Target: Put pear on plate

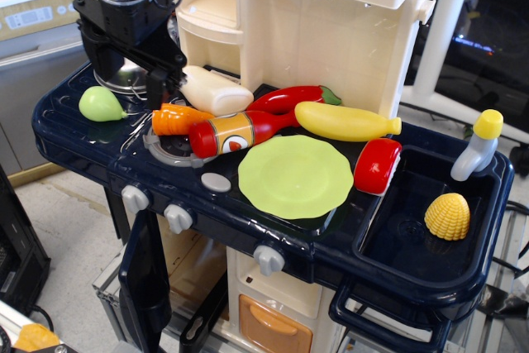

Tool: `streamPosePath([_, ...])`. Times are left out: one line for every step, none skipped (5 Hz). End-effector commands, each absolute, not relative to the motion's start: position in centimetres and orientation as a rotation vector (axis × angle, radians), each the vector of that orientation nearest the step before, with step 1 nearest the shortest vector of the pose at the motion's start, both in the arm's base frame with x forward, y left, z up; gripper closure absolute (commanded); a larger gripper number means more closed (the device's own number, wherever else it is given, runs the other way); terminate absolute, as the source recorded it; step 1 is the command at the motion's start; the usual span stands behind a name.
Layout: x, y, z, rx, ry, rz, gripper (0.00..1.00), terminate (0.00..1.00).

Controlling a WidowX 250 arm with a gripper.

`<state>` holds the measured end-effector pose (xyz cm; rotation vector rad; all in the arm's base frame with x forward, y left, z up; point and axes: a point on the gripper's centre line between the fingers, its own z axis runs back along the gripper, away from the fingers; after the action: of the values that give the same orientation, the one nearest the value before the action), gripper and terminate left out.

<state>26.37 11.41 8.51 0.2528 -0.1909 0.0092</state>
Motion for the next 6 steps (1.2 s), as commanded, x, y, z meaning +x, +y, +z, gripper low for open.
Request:
streamPosePath([27.3, 11.6, 8.8, 0.232, -0.251, -0.123, 0.00, 0.00])
streamPosePath([27.6, 13.0, 8.9, 0.270, -0.255, -0.197, 0.00, 0.00])
streamPosePath([27.9, 14.3, 8.1, 0.286, -0.298, -0.303, 0.00, 0.00])
streamPosePath([27.6, 15.4, 6.9, 0.259, -0.281, -0.282, 0.00, 0.00])
streamPosePath([27.9, 17.1, 5.5, 0.207, -0.250, -0.263, 0.00, 0.00])
streamPosePath([27.9, 18.3, 4.6, 0.214, -0.255, -0.254, 0.00, 0.00])
